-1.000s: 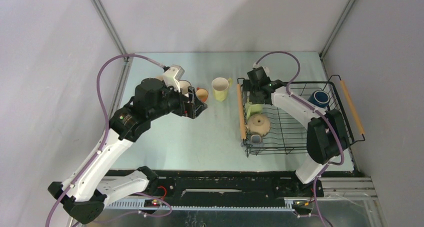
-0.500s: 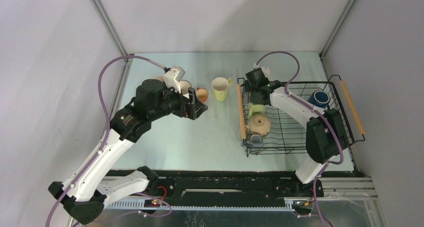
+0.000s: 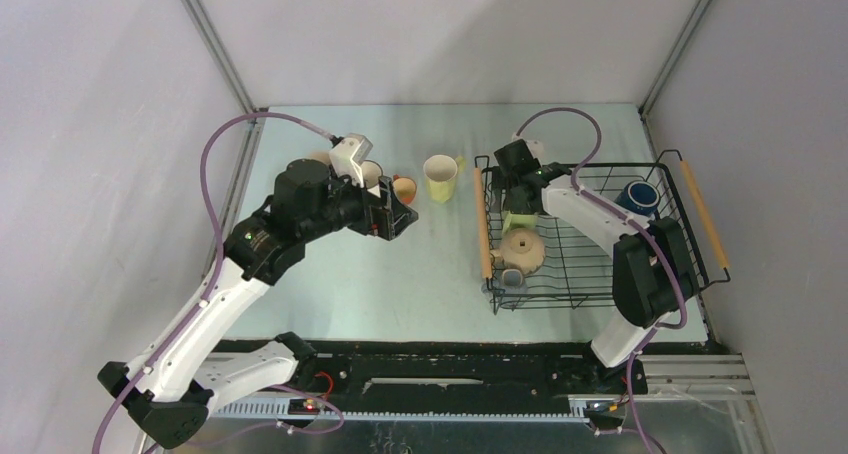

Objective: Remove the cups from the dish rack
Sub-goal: Unload the cup from the dish rack.

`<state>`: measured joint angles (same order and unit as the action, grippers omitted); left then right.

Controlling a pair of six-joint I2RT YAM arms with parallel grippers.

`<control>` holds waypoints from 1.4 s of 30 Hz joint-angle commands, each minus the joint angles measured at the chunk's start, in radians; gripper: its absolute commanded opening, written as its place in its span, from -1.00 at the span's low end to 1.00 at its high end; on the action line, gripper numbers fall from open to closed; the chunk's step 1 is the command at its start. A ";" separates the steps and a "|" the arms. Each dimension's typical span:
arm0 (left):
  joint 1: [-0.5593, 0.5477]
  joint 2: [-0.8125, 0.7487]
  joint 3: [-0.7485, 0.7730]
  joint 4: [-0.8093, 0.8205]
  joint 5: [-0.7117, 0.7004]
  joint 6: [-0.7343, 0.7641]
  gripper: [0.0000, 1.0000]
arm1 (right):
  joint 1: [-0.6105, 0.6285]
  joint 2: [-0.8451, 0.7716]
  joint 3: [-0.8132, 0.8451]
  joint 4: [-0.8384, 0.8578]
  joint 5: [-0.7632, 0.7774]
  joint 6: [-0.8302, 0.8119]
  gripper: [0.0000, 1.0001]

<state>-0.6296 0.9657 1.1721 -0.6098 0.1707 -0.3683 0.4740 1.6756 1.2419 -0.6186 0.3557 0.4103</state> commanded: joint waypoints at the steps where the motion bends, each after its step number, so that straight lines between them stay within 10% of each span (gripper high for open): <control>1: 0.001 -0.005 -0.032 0.038 0.023 -0.015 1.00 | 0.011 0.005 -0.007 0.005 0.014 0.027 0.91; 10: 0.001 0.004 -0.040 0.042 0.031 -0.012 1.00 | 0.011 0.015 -0.012 0.036 0.016 0.026 0.54; 21: 0.001 0.017 -0.048 0.055 0.051 -0.023 1.00 | -0.026 -0.094 0.013 -0.015 -0.009 0.034 -0.39; 42: 0.001 0.055 -0.065 0.114 0.104 -0.054 1.00 | -0.137 -0.210 0.047 -0.056 -0.177 0.042 -0.44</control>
<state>-0.6296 1.0115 1.1267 -0.5442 0.2428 -0.4057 0.3565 1.5501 1.2358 -0.6785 0.2073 0.4366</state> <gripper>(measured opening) 0.996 0.858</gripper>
